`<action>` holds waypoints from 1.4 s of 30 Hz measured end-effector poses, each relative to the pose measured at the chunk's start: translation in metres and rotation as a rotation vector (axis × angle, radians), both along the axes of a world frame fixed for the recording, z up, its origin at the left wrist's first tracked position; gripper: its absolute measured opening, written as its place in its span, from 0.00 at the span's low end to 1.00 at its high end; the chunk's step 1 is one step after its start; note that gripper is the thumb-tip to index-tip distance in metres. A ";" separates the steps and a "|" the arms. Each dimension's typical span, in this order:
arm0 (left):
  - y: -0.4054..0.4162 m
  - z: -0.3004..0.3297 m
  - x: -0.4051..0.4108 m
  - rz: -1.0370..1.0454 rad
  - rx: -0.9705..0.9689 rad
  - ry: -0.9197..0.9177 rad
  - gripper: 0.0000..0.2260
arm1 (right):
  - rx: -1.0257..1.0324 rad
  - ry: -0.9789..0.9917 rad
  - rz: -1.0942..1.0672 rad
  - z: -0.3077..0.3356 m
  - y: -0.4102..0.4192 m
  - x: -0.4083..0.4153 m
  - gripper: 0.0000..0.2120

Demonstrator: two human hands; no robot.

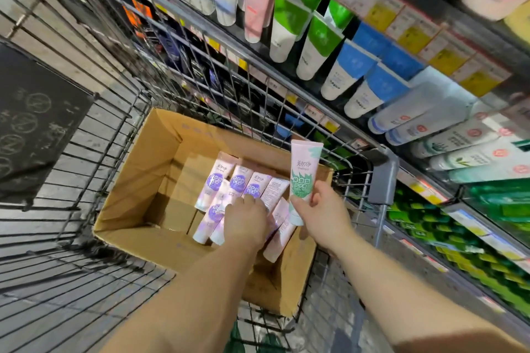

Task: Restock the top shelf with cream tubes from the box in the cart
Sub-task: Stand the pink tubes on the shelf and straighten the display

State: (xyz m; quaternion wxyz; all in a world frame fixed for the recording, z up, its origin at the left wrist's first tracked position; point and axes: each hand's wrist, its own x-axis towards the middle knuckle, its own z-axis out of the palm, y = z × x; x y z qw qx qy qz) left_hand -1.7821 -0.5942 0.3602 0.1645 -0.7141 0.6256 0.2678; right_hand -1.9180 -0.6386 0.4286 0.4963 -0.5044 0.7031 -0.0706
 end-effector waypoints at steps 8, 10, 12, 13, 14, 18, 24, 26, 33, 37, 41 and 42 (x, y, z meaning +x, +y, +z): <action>-0.021 0.003 0.015 0.291 0.493 0.284 0.17 | 0.037 -0.030 -0.054 0.005 0.001 -0.002 0.11; -0.014 0.009 0.030 0.621 0.635 0.557 0.07 | 0.042 -0.032 -0.066 0.008 0.002 -0.002 0.11; -0.001 0.021 0.045 0.776 0.697 0.731 0.05 | 0.051 -0.040 -0.069 0.012 0.004 -0.001 0.11; 0.006 0.025 0.050 0.782 0.698 0.763 0.05 | 0.056 -0.037 -0.068 0.015 0.005 -0.001 0.12; 0.013 0.032 0.056 0.789 0.688 0.797 0.07 | 0.061 -0.030 -0.066 0.018 0.006 -0.001 0.12; 0.024 0.062 0.070 0.861 0.663 0.961 0.15 | 0.050 -0.016 -0.058 0.043 0.008 0.001 0.15; 0.004 0.118 0.068 0.911 0.679 1.078 0.14 | -0.027 -0.023 -0.071 0.102 0.010 -0.004 0.17; -0.009 0.143 0.059 0.852 0.550 1.093 0.13 | -0.075 -0.042 -0.090 0.124 0.010 -0.013 0.17; -0.037 0.242 0.007 0.581 0.376 1.205 0.10 | -0.219 -0.119 -0.196 0.193 0.016 -0.066 0.17; -0.027 0.287 -0.041 0.452 0.326 1.276 0.09 | -0.298 -0.175 -0.252 0.225 0.040 -0.109 0.11; 0.002 0.333 -0.127 0.306 0.214 1.289 0.06 | -0.375 -0.213 -0.316 0.261 0.091 -0.197 0.10; 0.011 0.345 -0.154 0.291 0.175 1.290 0.05 | -0.401 -0.214 -0.348 0.272 0.107 -0.224 0.10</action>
